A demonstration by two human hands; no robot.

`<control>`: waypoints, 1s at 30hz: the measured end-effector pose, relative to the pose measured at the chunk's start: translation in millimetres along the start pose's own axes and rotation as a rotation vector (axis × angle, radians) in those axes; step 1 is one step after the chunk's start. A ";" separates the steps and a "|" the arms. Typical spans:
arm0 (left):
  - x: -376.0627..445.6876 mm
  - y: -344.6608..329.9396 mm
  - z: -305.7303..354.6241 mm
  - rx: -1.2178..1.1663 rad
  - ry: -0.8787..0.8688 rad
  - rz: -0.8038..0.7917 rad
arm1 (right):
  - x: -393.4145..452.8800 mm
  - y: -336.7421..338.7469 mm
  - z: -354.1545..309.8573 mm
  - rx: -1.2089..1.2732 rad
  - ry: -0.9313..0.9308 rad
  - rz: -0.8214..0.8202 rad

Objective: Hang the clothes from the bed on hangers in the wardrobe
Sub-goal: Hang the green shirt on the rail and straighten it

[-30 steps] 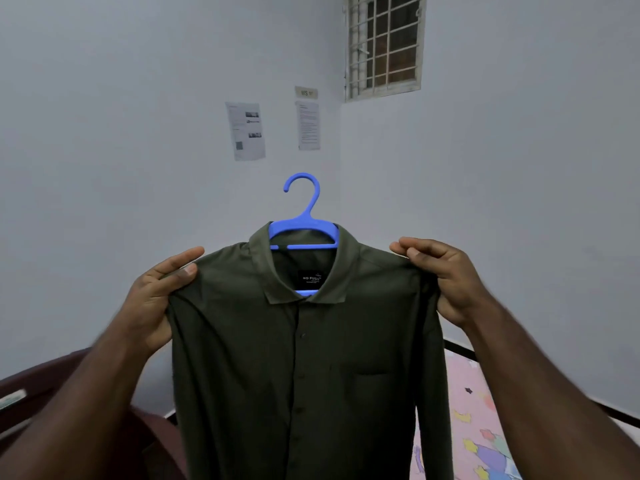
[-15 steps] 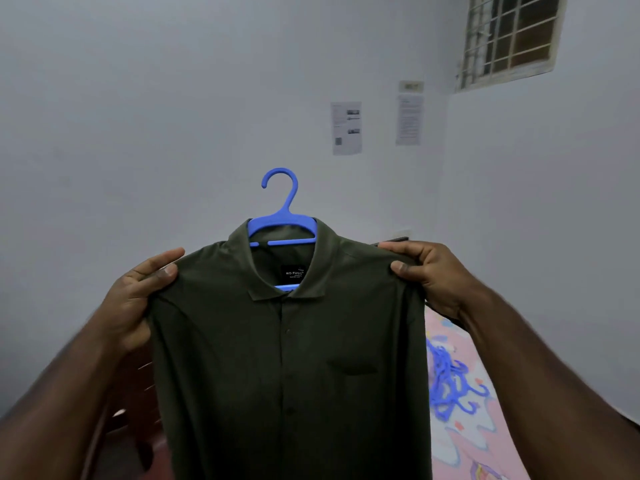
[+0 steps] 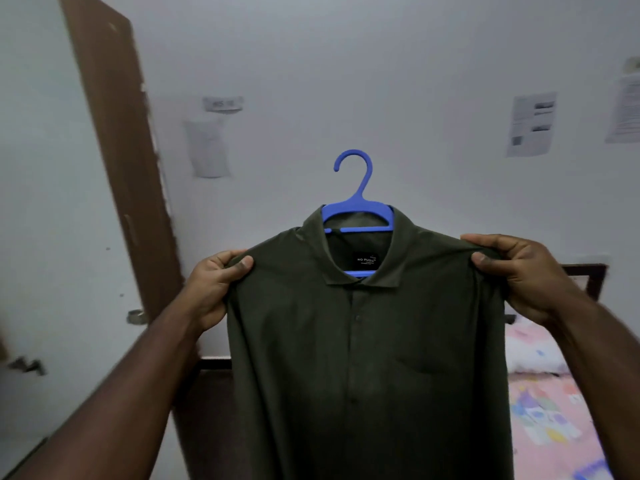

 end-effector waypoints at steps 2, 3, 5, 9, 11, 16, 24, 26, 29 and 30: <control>-11.5 22.9 13.8 -0.003 -0.022 0.056 | 4.4 -28.2 0.5 -0.004 -0.011 -0.061; -17.2 35.5 21.1 -0.001 -0.036 0.085 | 7.1 -42.4 0.8 -0.013 -0.007 -0.094; -29.8 61.7 36.4 0.005 -0.067 0.143 | 11.1 -72.3 -0.4 -0.034 -0.015 -0.139; -56.5 113.4 67.0 0.043 -0.111 0.255 | 15.0 -129.7 5.2 -0.093 -0.032 -0.233; -69.2 139.8 80.3 0.061 -0.119 0.294 | 20.0 -159.4 12.0 -0.099 -0.018 -0.257; -95.2 195.0 112.1 0.101 -0.155 0.392 | 42.0 -235.6 12.8 -0.052 0.044 -0.249; -117.1 268.2 149.7 0.133 -0.220 0.559 | 83.7 -349.9 22.1 0.059 0.071 -0.386; -119.6 280.0 159.4 0.143 -0.245 0.587 | 98.1 -372.6 25.8 0.082 0.074 -0.445; -123.6 294.1 173.6 0.163 -0.269 0.639 | 120.5 -404.3 30.1 0.128 0.102 -0.541; -124.8 299.6 178.6 0.168 -0.279 0.657 | 127.3 -415.5 29.3 0.144 0.101 -0.564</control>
Point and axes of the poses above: each hand's wrist, its own x-axis towards the middle knuckle, its own y-axis out of the back of the hand, z = x × y, the point moved 1 cm from there along x, towards the middle knuckle, and after that the axes turned 7 degrees about -x, right-handed, at the moved point
